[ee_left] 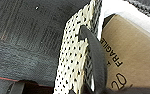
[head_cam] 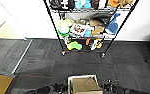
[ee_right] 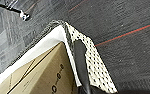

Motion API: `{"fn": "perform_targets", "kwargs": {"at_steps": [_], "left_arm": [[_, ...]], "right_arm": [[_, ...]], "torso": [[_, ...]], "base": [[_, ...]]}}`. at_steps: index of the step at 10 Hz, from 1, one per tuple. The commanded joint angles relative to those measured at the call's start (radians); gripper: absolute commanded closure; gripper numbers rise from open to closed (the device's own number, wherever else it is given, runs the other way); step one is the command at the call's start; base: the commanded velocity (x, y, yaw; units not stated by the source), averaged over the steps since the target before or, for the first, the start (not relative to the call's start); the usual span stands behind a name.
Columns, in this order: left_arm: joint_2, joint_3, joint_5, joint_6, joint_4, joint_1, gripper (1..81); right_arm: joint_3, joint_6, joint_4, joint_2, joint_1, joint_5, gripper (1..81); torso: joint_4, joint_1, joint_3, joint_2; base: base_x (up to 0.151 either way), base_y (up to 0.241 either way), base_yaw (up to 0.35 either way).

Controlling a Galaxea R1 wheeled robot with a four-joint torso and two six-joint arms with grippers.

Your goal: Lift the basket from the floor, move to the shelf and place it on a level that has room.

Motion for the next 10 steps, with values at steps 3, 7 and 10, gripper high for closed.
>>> {"fn": "perform_targets", "kwargs": {"at_steps": [3, 7, 10], "left_arm": [[-0.234, 0.372, 0.072, -0.005, -0.087, -0.104, 81.1], [-0.389, 0.601, 0.011, 0.001, -0.082, -0.072, 81.1], [-0.505, 0.773, -0.063, 0.004, -0.07, -0.046, 81.1]], "right_arm": [[0.179, 0.014, 0.064, -0.148, 0.067, -0.035, 81.1], [0.313, 0.013, 0.067, -0.256, 0.016, -0.029, 81.1], [0.383, 0.011, 0.06, -0.317, -0.009, -0.029, 81.1]], "torso": [[0.0, -0.167, 0.253, 0.258], [0.0, -0.193, 0.177, 0.293], [0.0, -0.249, 0.192, 0.38]], "base": [[0.0, 0.0, 0.0], [0.0, 0.0, 0.0], [0.0, 0.0, 0.0]]}}
